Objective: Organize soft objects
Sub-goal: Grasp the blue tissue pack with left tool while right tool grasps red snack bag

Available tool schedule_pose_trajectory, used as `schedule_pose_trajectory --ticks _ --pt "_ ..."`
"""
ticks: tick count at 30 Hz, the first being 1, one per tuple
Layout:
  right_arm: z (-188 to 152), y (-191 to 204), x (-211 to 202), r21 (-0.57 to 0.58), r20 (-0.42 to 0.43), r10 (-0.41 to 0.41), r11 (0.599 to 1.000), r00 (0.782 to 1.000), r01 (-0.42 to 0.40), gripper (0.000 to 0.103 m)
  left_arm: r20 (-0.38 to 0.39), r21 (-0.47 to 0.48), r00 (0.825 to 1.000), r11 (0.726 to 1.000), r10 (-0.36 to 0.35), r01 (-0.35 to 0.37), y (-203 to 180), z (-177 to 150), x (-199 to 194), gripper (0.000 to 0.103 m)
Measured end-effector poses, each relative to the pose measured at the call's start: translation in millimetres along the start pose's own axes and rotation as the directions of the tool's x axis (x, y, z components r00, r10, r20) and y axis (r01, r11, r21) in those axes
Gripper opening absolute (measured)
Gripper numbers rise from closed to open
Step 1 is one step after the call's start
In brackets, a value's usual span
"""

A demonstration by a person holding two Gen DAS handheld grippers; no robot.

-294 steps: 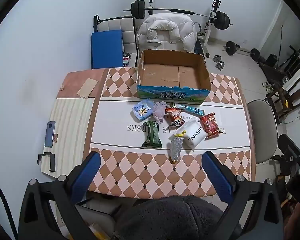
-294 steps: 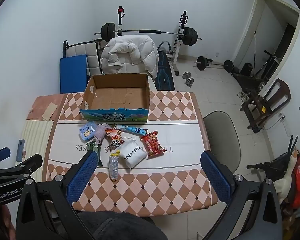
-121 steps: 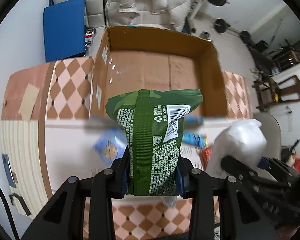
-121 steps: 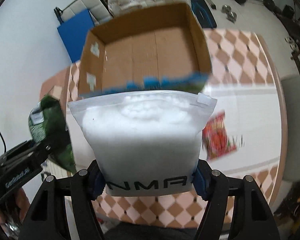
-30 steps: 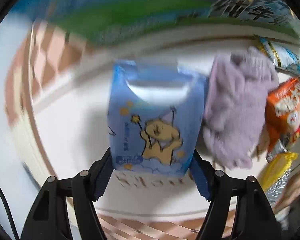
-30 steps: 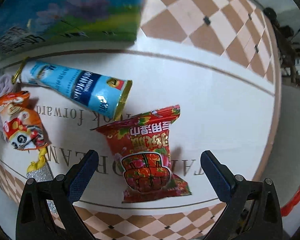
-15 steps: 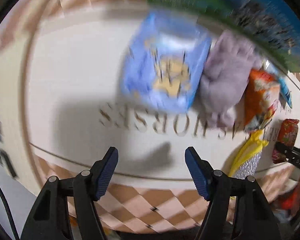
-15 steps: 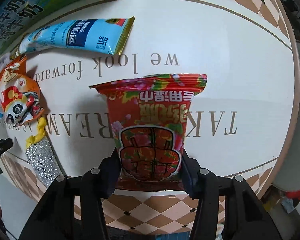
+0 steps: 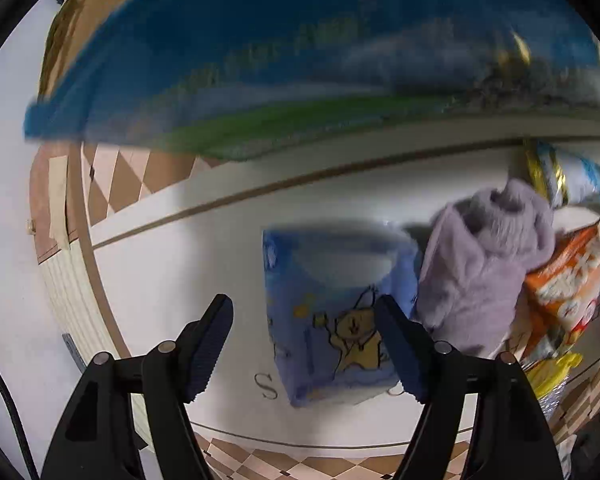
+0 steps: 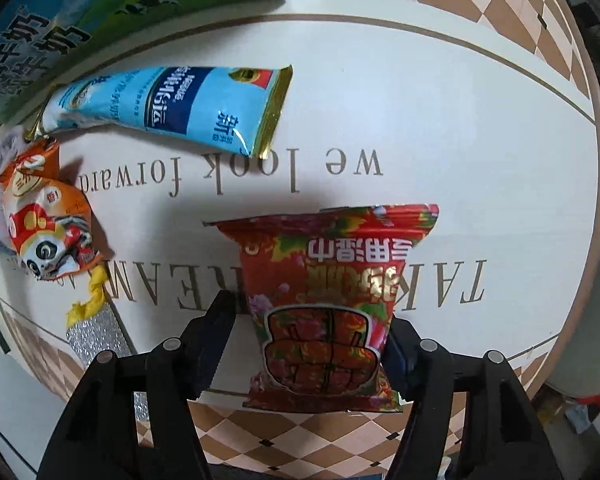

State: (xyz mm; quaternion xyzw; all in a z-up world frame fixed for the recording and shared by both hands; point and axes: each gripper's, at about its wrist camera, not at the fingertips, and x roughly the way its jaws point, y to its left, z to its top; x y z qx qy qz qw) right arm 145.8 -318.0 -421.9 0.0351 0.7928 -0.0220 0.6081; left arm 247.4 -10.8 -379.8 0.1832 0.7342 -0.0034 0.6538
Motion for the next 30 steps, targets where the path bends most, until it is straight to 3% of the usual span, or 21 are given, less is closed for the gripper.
schedule_pose_trajectory --ticks 3,6,8,10,13,17,25,26,29,30 --pt "8.5 10.0 -3.8 0.004 0.002 -0.008 1.0 1.0 0.008 0.067 0.003 -0.001 1.0 1.0 -0.011 0.011 4.7 8.7 -0.9 0.073" --pt "5.9 26.4 -12.5 -0.006 0.002 -0.011 1.0 1.0 0.011 0.054 -0.003 -0.019 0.999 0.999 -0.032 0.032 8.8 3.0 2.8 0.073" --pt "2.7 25.4 -13.9 -0.005 -0.013 0.007 1.0 1.0 -0.007 0.051 -0.016 -0.042 0.997 0.997 -0.073 0.072 13.8 -6.5 1.7 0.073" --pt "-0.7 21.8 -13.1 0.006 -0.023 0.028 1.0 0.999 -0.028 0.051 -0.01 -0.052 0.992 0.991 -0.123 0.122 17.3 -15.2 -2.6 0.073" --pt "-6.3 17.6 -12.7 0.002 -0.022 0.038 0.999 0.999 -0.038 0.053 -0.002 -0.038 0.99 0.989 -0.144 0.143 17.7 -22.0 -6.9 0.073" --pt "-7.5 17.7 -8.5 0.012 -0.035 0.078 0.997 0.996 -0.078 0.07 -0.011 0.005 0.996 0.996 -0.094 0.094 9.5 -19.0 -0.4 0.073" --pt "-2.7 30.9 1.5 0.016 -0.041 0.047 0.999 0.998 -0.046 0.071 -0.024 -0.033 0.993 0.993 -0.112 0.111 18.8 -6.2 15.3 0.074" --pt "-2.4 30.8 0.2 0.016 -0.036 0.039 0.999 0.999 -0.038 0.068 -0.024 -0.049 0.991 0.99 -0.132 0.13 21.6 -7.5 16.3 0.071" --pt "-5.9 53.5 6.0 0.007 -0.018 -0.005 1.0 1.0 0.005 0.05 -0.025 -0.108 0.97 0.966 -0.24 0.236 35.4 -10.1 21.9 0.042" --pt "-5.3 56.0 6.4 0.009 -0.015 0.0 1.0 1.0 0.0 0.05 -0.028 -0.13 0.966 0.96 -0.255 0.25 40.4 -15.3 23.5 0.036"
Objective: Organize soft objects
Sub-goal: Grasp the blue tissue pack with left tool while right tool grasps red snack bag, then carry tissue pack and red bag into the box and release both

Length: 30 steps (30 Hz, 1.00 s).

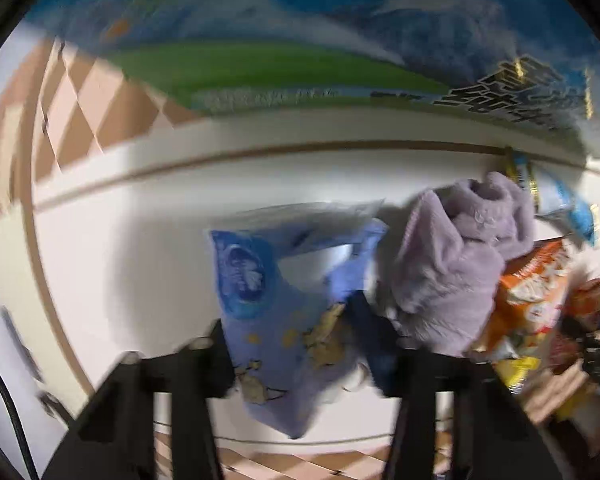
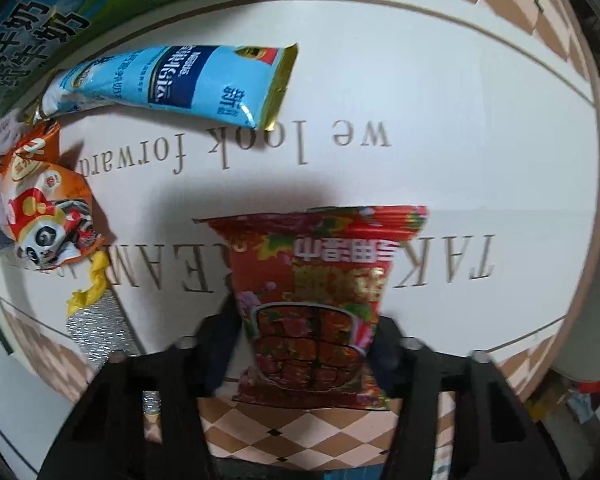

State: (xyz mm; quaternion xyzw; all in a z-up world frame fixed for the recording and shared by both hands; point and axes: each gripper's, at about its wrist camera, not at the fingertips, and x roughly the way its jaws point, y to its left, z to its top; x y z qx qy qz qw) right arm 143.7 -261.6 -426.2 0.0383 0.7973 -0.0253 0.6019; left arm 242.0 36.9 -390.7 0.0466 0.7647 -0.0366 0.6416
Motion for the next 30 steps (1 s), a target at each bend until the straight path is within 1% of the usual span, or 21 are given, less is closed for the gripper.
schedule_pose_trajectory --ticks 1,6,8,11,13,17,20,21,22,24,25,28,29,30 --pt "-0.7 -1.3 -1.4 0.007 0.005 0.01 1.0 1.0 -0.01 0.048 0.005 -0.016 1.0 1.0 -0.004 0.005 4.8 -5.4 -0.6 0.034" --pt "-11.0 -11.4 -10.8 0.022 0.016 0.038 0.999 0.999 -0.038 0.047 0.035 -0.049 0.999 0.999 -0.008 0.01 20.5 -36.4 -6.2 0.018" --pt "-16.2 -12.3 -11.7 0.031 0.017 0.056 0.998 0.998 -0.056 0.046 0.048 -0.054 0.999 0.998 -0.009 0.012 23.0 -49.7 -11.8 0.014" --pt "-23.1 -12.2 -19.0 0.044 0.031 0.098 0.994 0.995 -0.099 0.045 0.085 -0.054 0.996 0.998 -0.022 0.027 20.0 -67.9 -26.2 0.013" --pt "-28.0 -9.8 -31.8 0.036 0.052 0.125 0.991 0.991 -0.127 0.045 0.113 -0.059 0.993 0.997 -0.046 0.052 20.3 -78.1 -40.4 0.013" --pt "-38.5 5.0 -73.2 -0.014 0.106 0.177 0.984 0.979 -0.176 0.045 0.179 -0.047 0.98 0.994 -0.09 0.1 10.0 -95.3 -81.6 0.013" --pt "-42.7 21.5 -116.4 -0.08 0.164 0.211 0.976 0.963 -0.201 0.045 0.239 -0.016 0.963 0.992 -0.121 0.129 -7.4 -99.3 -123.7 0.013" --pt "-43.2 29.1 -133.3 -0.102 0.188 0.222 0.973 0.957 -0.206 0.045 0.258 -0.009 0.957 0.99 -0.133 0.14 -14.0 -94.7 -138.5 0.013" --pt "-45.1 31.2 -147.4 -0.122 0.209 0.232 0.97 0.95 -0.21 0.045 0.272 0.004 0.951 0.988 -0.147 0.151 -24.6 -79.9 -150.6 0.013" --pt "-42.1 41.3 -180.4 -0.162 0.25 0.257 0.962 0.934 -0.222 0.045 0.295 0.028 0.94 0.985 -0.171 0.17 -30.3 -67.8 -176.9 0.013" --pt "-37.7 47.5 -198.2 -0.184 0.267 0.275 0.955 0.924 -0.231 0.045 0.302 0.034 0.938 0.985 -0.17 0.168 -37.1 -49.3 -187.5 0.013" --pt "-19.0 60.2 -232.7 -0.222 0.297 0.304 0.944 0.905 -0.245 0.045 0.326 0.044 0.935 0.991 -0.137 0.129 -41.3 -15.4 -209.2 0.013" --pt "-8.2 72.1 -241.5 -0.227 0.316 0.304 0.944 0.899 -0.239 0.045 0.326 0.041 0.938 0.993 -0.115 0.108 -39.5 1.4 -211.8 0.013" --pt "1.6 75.8 -249.2 -0.227 0.331 0.299 0.946 0.895 -0.233 0.045 0.32 0.033 0.941 0.994 -0.106 0.101 -40.8 10.3 -215.1 0.013"
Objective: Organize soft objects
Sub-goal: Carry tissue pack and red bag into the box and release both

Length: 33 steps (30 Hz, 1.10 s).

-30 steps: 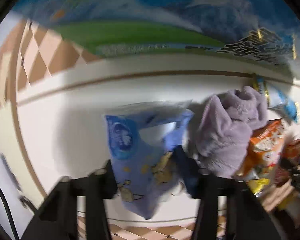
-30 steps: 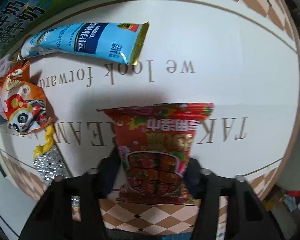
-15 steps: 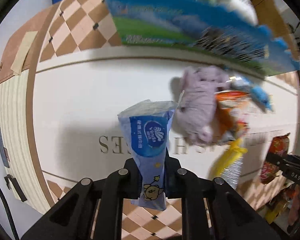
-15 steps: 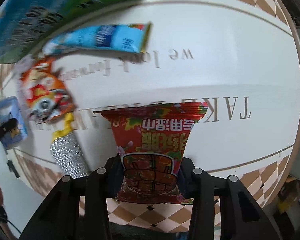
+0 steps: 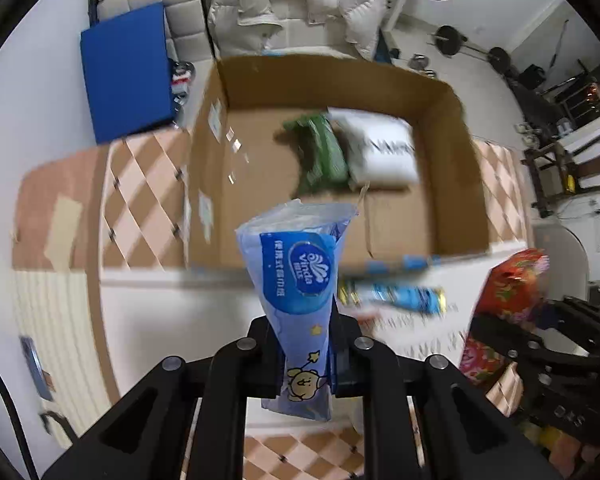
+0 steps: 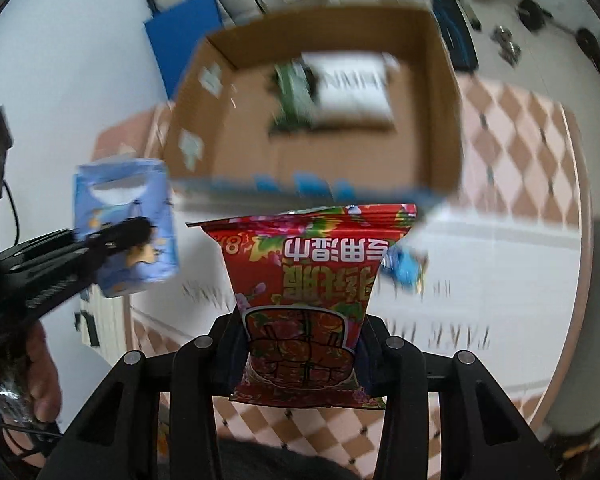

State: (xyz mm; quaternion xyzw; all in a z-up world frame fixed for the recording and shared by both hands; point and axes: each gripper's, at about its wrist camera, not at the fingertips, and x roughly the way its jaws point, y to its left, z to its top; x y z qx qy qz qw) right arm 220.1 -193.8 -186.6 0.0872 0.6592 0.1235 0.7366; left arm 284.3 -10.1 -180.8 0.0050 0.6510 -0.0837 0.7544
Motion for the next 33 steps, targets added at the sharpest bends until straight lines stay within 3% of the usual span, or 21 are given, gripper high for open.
schedule_pose_trajectory --ticks 3,10,20,25,28,30,33 --pt "39.2 9.5 11.9 0.017 0.012 -0.017 1.0 1.0 0.017 0.045 -0.078 -0.034 0.997 0.999 -0.018 0.015 12.1 34.8 28.9 0.013" --pt "107.5 2.2 81.1 0.102 -0.082 -0.006 0.995 0.997 0.014 0.045 -0.278 -0.137 0.955 0.988 -0.105 0.069 29.4 76.2 108.4 0.013" --pt "125.6 -5.9 157.2 0.109 -0.194 -0.032 0.993 0.98 0.054 0.045 -0.413 -0.105 0.907 0.994 -0.077 0.036 21.8 75.1 166.1 0.016" --pt "126.7 -6.8 170.8 0.104 -0.238 -0.027 0.993 0.971 0.053 0.049 -0.423 -0.124 0.904 0.992 -0.069 0.017 27.2 71.0 166.3 0.025" --pt "127.0 -8.1 166.2 0.083 -0.231 -0.072 0.992 0.97 0.093 0.069 -0.392 -0.106 0.919 0.994 -0.034 -0.008 30.3 68.5 152.5 0.046" --pt "125.9 -9.5 157.2 0.078 -0.22 -0.087 0.991 0.972 0.106 0.079 -0.361 -0.1 0.933 0.995 -0.014 -0.024 32.5 66.4 140.4 0.069" --pt "122.0 -12.3 140.8 0.09 -0.2 -0.078 0.991 0.977 0.097 0.091 -0.305 -0.096 0.952 0.995 0.003 -0.034 32.4 61.6 118.6 0.082"
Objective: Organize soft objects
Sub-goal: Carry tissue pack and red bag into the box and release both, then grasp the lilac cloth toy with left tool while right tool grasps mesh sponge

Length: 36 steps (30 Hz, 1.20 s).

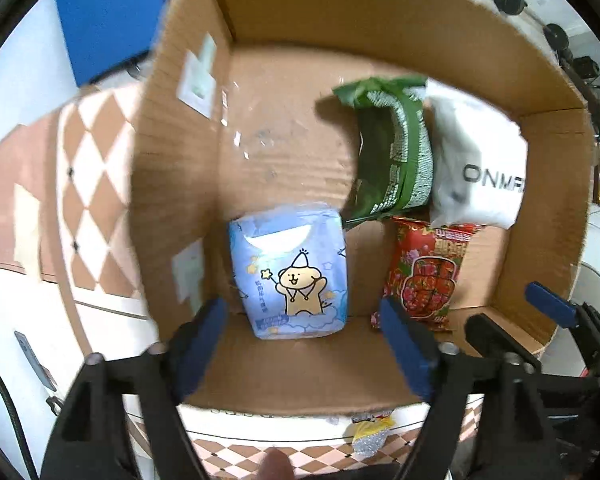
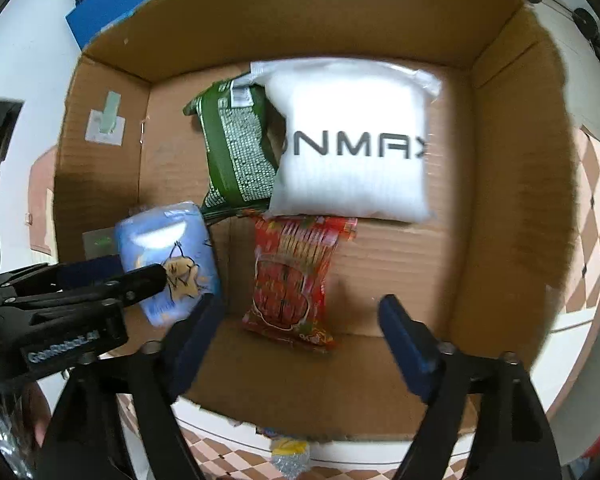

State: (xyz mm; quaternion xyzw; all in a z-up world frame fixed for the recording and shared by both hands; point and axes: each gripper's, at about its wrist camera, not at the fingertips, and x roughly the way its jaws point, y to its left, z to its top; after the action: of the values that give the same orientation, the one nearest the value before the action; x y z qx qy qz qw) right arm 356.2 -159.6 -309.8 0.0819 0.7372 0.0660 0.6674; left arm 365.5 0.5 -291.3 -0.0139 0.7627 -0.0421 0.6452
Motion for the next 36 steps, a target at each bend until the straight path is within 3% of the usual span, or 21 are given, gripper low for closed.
schedule_pose_trajectory --ticks 4,6,8,13,16,19,24,30,33,36 --pt "-9.2 1.2 -22.6 -0.035 0.056 -0.04 0.999 0.998 0.042 0.103 0.08 0.01 0.996 0.999 0.03 -0.031 -0.3 -14.8 -25.7 0.082" --pt "-15.3 5.8 -34.2 -0.048 0.088 -0.052 0.997 0.995 0.057 0.103 0.129 0.009 0.99 0.999 0.051 -0.052 -1.0 -22.5 -38.1 0.088" --pt "-27.7 9.1 -47.0 -0.063 0.128 -0.055 0.996 0.99 0.063 0.103 0.19 0.008 0.98 0.998 0.057 -0.06 0.3 -31.9 -51.2 0.099" --pt "-73.7 8.1 -69.0 -0.082 0.217 -0.077 0.992 0.973 0.096 0.103 0.292 -0.016 0.953 0.997 0.083 -0.082 7.6 -70.6 -70.0 0.099" --pt "-113.2 6.1 -58.2 -0.063 0.214 -0.092 0.992 0.972 0.108 0.103 0.331 -0.045 0.932 0.989 0.151 -0.144 13.7 -108.6 -63.5 0.099" --pt "-164.7 1.2 -20.2 -0.038 0.141 -0.085 0.995 0.986 0.091 0.103 0.329 -0.066 0.921 0.978 0.208 -0.197 22.4 -145.0 -41.2 0.099" --pt "-230.7 -6.4 69.5 0.068 -0.059 0.002 0.998 0.998 0.002 0.103 0.205 -0.043 0.945 0.967 0.254 -0.251 32.8 -176.1 21.1 0.099" --pt "-247.6 -0.6 114.1 0.104 -0.087 -0.002 0.995 0.996 0.011 0.101 0.162 -0.043 0.954 0.968 0.252 -0.248 37.4 -182.2 51.9 0.099" --pt "-247.3 2.4 127.6 0.103 -0.11 -0.003 0.995 0.994 0.015 0.089 0.157 -0.01 0.96 0.972 0.233 -0.234 27.4 -173.6 57.3 0.099" --pt "-246.7 3.4 128.9 0.085 -0.11 -0.038 0.995 0.993 0.047 0.069 0.162 0.024 0.96 0.972 0.229 -0.236 12.8 -161.6 58.7 0.099"
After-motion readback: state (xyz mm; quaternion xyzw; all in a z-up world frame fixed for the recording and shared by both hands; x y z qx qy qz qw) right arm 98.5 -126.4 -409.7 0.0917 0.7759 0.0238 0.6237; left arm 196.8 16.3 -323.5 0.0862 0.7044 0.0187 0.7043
